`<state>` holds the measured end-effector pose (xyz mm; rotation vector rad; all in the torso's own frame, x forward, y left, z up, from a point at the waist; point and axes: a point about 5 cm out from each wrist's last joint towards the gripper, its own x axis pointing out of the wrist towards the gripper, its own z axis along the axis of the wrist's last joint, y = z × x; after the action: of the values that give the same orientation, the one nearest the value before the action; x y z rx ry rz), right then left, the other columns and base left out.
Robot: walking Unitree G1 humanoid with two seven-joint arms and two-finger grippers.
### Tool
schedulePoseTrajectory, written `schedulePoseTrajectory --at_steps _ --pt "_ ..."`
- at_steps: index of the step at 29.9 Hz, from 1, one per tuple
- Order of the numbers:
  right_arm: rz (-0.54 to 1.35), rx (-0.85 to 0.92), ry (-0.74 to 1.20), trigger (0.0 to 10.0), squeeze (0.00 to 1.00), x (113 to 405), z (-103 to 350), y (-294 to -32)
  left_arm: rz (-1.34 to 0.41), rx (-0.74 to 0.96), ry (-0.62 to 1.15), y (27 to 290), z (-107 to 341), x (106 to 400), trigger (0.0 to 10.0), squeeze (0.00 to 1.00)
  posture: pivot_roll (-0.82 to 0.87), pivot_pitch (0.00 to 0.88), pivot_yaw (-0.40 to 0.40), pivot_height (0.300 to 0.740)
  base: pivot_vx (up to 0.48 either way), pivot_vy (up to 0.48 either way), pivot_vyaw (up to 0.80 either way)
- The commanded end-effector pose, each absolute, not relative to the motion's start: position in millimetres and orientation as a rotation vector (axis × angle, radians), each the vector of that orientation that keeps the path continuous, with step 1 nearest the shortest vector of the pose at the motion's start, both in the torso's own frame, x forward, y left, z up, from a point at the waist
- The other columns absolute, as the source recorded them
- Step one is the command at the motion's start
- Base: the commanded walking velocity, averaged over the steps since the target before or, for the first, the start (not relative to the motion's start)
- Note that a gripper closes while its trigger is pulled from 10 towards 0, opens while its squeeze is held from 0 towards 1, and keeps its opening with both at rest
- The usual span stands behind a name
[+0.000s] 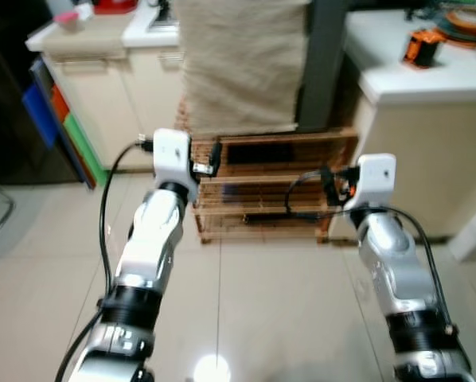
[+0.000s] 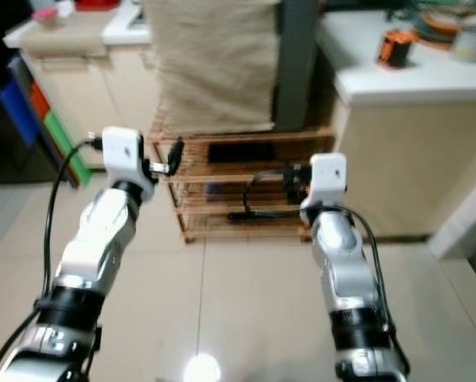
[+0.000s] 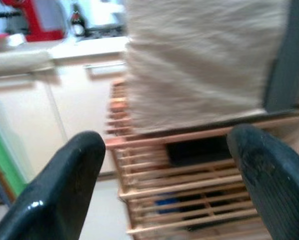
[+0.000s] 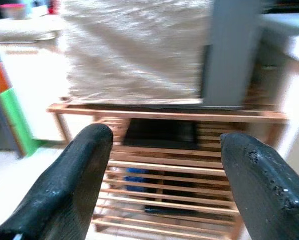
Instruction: Restocking fridge
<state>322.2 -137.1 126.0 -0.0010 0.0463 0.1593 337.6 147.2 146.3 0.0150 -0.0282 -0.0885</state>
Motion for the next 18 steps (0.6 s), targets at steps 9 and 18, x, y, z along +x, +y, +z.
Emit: schedulePoseTrajectory --at_steps 9,18 --pt "0.233 -0.042 0.002 10.0 0.0 324 138 -127 -0.097 0.0 -0.016 139 148 340 10.0 0.0 -0.17 0.0 0.062 0.74 0.281 0.39 0.0" --pt "0.409 -0.053 -0.054 10.0 0.0 312 153 -101 -0.093 0.005 -0.001 141 145 340 10.0 0.0 -0.17 0.0 0.062 0.74 0.281 0.39 0.0"
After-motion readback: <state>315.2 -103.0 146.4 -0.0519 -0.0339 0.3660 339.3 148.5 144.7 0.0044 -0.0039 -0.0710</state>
